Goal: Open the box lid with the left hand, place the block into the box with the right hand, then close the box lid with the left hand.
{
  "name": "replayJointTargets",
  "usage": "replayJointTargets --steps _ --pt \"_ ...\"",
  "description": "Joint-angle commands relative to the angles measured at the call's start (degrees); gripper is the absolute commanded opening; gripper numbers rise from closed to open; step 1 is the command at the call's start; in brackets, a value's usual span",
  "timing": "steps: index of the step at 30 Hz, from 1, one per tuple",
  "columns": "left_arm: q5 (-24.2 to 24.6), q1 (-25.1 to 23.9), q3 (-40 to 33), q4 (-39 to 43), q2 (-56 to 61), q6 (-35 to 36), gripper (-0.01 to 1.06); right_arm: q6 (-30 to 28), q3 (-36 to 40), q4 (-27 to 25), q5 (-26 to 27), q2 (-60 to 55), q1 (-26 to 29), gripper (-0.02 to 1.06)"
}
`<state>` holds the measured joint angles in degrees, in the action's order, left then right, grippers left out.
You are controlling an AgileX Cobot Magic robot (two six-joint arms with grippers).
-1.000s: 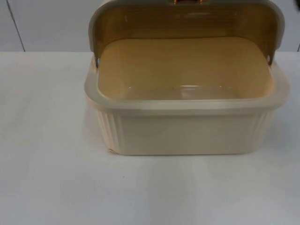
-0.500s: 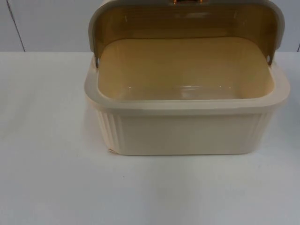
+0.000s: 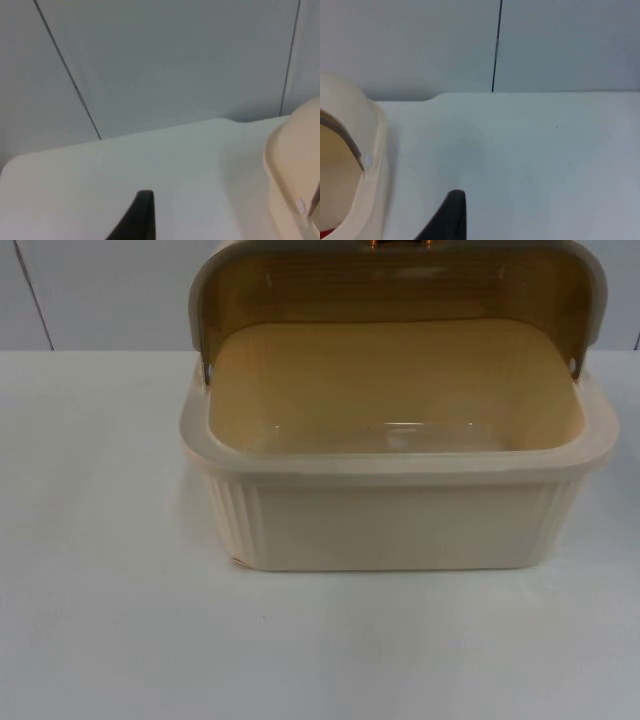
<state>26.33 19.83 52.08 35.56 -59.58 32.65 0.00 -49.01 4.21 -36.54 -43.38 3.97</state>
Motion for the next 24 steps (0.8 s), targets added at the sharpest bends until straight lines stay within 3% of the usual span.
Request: replayJointTargets --steps 1,13,16,20,24 --pt "2.44 0.56 0.34 -0.83 3.20 -0.41 1.04 0.66 0.78 0.30 0.48 0.26 0.33 1.05" --pt "2.92 0.56 0.34 -0.83 10.43 1.23 1.04 0.65 0.90 0.30 3.46 0.26 0.33 1.05" --pt "0.87 0.56 0.34 -0.83 10.30 2.93 1.04 0.65 0.90 0.30 4.20 0.26 0.33 1.05" --pt "-7.25 0.56 0.34 -0.67 8.62 5.35 1.04 0.65 0.90 0.30 4.32 0.26 0.33 1.05" --pt "-11.20 0.56 1.06 -0.67 4.82 5.35 1.04 0.65 0.90 0.30 4.32 0.26 0.33 1.05"
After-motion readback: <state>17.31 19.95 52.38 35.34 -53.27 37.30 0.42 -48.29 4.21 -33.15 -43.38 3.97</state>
